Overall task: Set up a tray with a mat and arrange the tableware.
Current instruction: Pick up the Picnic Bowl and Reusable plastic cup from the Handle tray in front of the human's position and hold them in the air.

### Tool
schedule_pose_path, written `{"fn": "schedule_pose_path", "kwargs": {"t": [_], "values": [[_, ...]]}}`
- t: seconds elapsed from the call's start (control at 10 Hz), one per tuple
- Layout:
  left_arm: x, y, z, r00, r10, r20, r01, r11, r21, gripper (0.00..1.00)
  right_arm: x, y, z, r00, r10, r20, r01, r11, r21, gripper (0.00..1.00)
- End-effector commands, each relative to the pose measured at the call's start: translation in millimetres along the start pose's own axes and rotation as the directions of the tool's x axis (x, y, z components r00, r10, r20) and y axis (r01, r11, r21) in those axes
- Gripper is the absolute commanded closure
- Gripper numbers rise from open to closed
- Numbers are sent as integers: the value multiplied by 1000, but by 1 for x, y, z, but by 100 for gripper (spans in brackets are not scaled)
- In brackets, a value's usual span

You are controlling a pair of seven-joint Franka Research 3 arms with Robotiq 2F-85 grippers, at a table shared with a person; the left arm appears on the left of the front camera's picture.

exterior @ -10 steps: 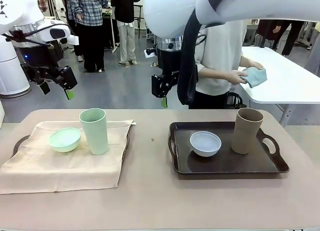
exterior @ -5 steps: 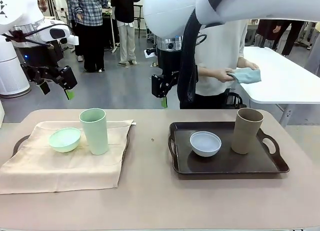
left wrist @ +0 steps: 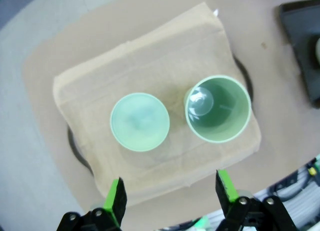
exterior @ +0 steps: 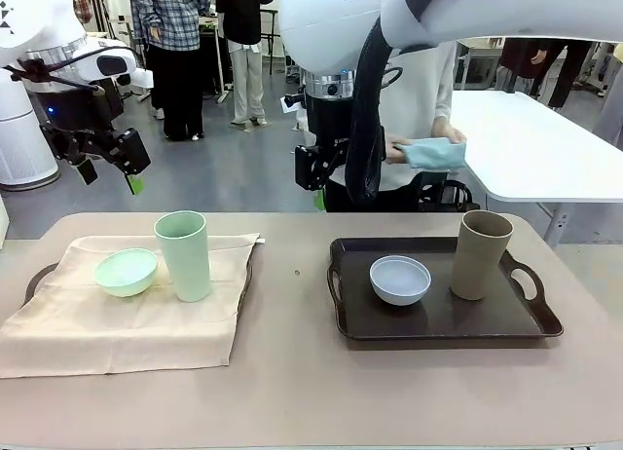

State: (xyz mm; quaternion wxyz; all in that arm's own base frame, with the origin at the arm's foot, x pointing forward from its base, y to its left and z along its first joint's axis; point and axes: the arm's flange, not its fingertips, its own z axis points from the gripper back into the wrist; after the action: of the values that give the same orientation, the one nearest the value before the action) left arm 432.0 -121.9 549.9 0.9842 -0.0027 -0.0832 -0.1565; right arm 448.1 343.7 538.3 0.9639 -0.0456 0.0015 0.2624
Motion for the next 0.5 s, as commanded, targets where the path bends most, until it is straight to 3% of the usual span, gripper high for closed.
{"fn": "schedule_pose_path", "kwargs": {"t": [0.0,0.4], "values": [[-1,24,-5,992,81,-100,-89,993,-74,7,-29,-59,3,993,-108,48,105,992,75,0],[-17,93,-16,966,205,-155,-241,935,-259,7,-132,-196,17,897,-426,115,394,891,227,0]]}}
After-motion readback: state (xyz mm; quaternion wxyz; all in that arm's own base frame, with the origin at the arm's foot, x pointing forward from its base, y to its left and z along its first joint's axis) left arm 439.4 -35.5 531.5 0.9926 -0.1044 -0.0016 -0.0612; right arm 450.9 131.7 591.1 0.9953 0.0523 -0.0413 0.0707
